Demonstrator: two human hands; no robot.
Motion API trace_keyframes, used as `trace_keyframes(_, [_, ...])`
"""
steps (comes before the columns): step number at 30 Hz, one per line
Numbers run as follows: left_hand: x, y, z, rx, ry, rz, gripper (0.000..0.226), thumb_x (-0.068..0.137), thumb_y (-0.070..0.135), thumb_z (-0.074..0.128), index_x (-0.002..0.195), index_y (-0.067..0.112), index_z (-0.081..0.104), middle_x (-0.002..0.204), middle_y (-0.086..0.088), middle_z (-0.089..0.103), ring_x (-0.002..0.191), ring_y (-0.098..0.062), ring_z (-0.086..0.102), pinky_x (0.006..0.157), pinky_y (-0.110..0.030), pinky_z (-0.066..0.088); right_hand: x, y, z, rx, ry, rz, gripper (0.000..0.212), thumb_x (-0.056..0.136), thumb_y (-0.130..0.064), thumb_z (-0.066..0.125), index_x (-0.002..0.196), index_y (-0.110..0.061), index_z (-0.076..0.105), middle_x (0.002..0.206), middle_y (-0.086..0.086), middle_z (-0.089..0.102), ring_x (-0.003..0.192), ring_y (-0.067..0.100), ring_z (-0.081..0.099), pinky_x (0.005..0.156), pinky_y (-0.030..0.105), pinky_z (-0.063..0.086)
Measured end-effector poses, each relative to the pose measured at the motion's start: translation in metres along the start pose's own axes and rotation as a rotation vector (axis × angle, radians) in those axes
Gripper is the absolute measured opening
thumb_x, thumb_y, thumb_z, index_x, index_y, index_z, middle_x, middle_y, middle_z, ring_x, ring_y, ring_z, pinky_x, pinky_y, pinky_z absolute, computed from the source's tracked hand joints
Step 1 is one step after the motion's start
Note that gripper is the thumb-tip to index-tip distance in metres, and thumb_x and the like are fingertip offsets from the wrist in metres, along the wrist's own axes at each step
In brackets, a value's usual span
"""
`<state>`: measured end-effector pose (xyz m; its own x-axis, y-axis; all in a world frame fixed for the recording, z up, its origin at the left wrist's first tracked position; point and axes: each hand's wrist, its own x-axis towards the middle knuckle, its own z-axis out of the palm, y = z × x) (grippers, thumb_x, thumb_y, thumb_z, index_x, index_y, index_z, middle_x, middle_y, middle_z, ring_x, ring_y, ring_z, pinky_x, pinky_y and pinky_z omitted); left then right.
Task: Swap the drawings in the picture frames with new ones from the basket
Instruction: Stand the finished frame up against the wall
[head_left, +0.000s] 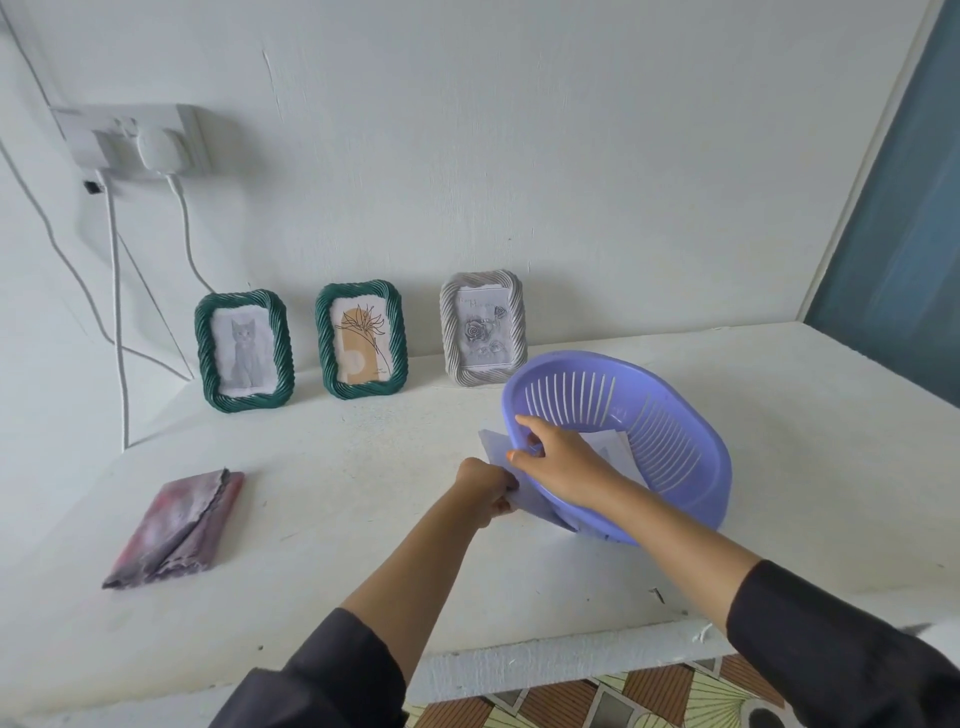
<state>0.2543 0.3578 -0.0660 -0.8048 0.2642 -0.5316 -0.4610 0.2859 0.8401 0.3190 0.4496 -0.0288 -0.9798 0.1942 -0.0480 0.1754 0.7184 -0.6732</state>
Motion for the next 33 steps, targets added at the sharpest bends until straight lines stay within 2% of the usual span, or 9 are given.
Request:
trace_keyframes(5, [0.002,0.013,-0.025,0.119,0.143,0.093,0.019,0.082,-0.012,0.047,0.069,0.001,0.042,0.078,-0.015,0.051,0.060,-0.022,0.051,0.032,-0.018,0.045,0.000,-0.001,0.001,-0.090,0.022,-0.017,0.057,0.093,-0.034,0.046,0.144,-0.021,0.024,0.142,0.007,0.044,0.126,0.027,0.044,0.101,0.038,0.038])
trace_keyframes(8, [-0.011,0.034,-0.049,0.294,0.373,0.277,0.006,0.079,-0.005,0.048,0.081,-0.007,0.053,0.097,-0.028,0.059,0.083,-0.035,0.060,0.053,-0.031,0.050,-0.001,-0.003,-0.001,-0.084,0.025,-0.018,0.058,0.093,-0.043,0.044,0.143,-0.020,0.026,0.145,0.006,0.040,0.131,0.025,0.041,0.105,0.039,0.037])
trace_keyframes(10, [-0.029,0.051,-0.056,0.412,0.459,0.451,0.017,0.080,-0.002,0.047,0.091,-0.011,0.057,0.100,-0.029,0.061,0.089,-0.037,0.057,0.063,-0.030,0.038,0.001,-0.010,-0.008,0.001,0.090,-0.010,0.060,0.090,-0.050,0.043,0.141,-0.020,0.033,0.143,0.004,0.044,0.129,0.023,0.043,0.105,0.038,0.037])
trace_keyframes(14, [-0.065,0.077,-0.026,0.616,0.453,0.790,0.021,0.080,-0.005,0.045,0.091,-0.010,0.061,0.094,-0.026,0.063,0.088,-0.038,0.056,0.061,-0.019,0.026,0.008,-0.040,-0.040,0.472,0.240,-0.002,0.046,0.085,-0.052,0.053,0.114,-0.017,0.056,0.097,0.005,0.061,0.081,0.018,0.059,0.079,0.034,0.047])
trace_keyframes(17, [-0.080,0.081,0.010,0.639,0.302,0.942,0.027,0.081,-0.007,0.044,0.100,-0.008,0.063,0.095,-0.024,0.061,0.089,-0.034,0.058,0.074,-0.025,0.043,0.011,-0.055,-0.060,0.653,0.256,0.005,0.026,0.086,-0.041,0.056,0.083,-0.015,0.054,0.070,0.000,0.056,0.058,0.015,0.052,0.057,0.025,0.046])
trace_keyframes(20, [-0.094,0.084,0.031,0.683,0.177,0.934,0.024,0.085,-0.002,0.046,0.103,-0.011,0.059,0.085,-0.023,0.057,0.106,-0.034,0.047,0.078,-0.033,0.036,0.019,-0.045,-0.072,0.603,0.444,0.033,0.011,0.083,-0.008,0.054,0.073,-0.014,0.054,0.069,0.004,0.055,0.071,0.022,0.052,0.064,0.029,0.040])
trace_keyframes(24, [-0.083,0.081,0.030,0.658,0.068,0.821,0.035,0.088,0.022,0.058,0.116,0.000,0.062,0.117,-0.019,0.063,0.117,-0.029,0.051,0.091,-0.029,0.038,0.025,-0.011,-0.087,0.566,0.536,0.168,0.021,0.079,0.004,0.044,0.074,-0.011,0.057,0.073,0.008,0.055,0.076,0.022,0.049,0.061,0.027,0.036])
trace_keyframes(30, [-0.047,0.056,0.007,0.671,0.178,0.473,0.048,0.087,0.011,0.048,0.134,0.004,0.039,0.135,-0.020,0.040,0.124,-0.036,0.042,0.106,-0.039,0.037,0.042,0.069,-0.063,0.402,0.128,0.627,0.034,0.086,0.001,0.045,0.120,0.005,0.051,0.123,0.022,0.055,0.112,0.035,0.054,0.096,0.042,0.045])
trace_keyframes(33, [-0.042,0.051,0.005,0.625,0.125,0.401,0.053,0.087,0.009,0.048,0.138,0.006,0.033,0.137,-0.019,0.038,0.123,-0.035,0.045,0.103,-0.041,0.042,0.033,0.058,-0.057,0.106,0.001,0.664,0.043,0.090,-0.004,0.049,0.132,0.004,0.041,0.135,0.023,0.047,0.121,0.037,0.050,0.101,0.042,0.043])
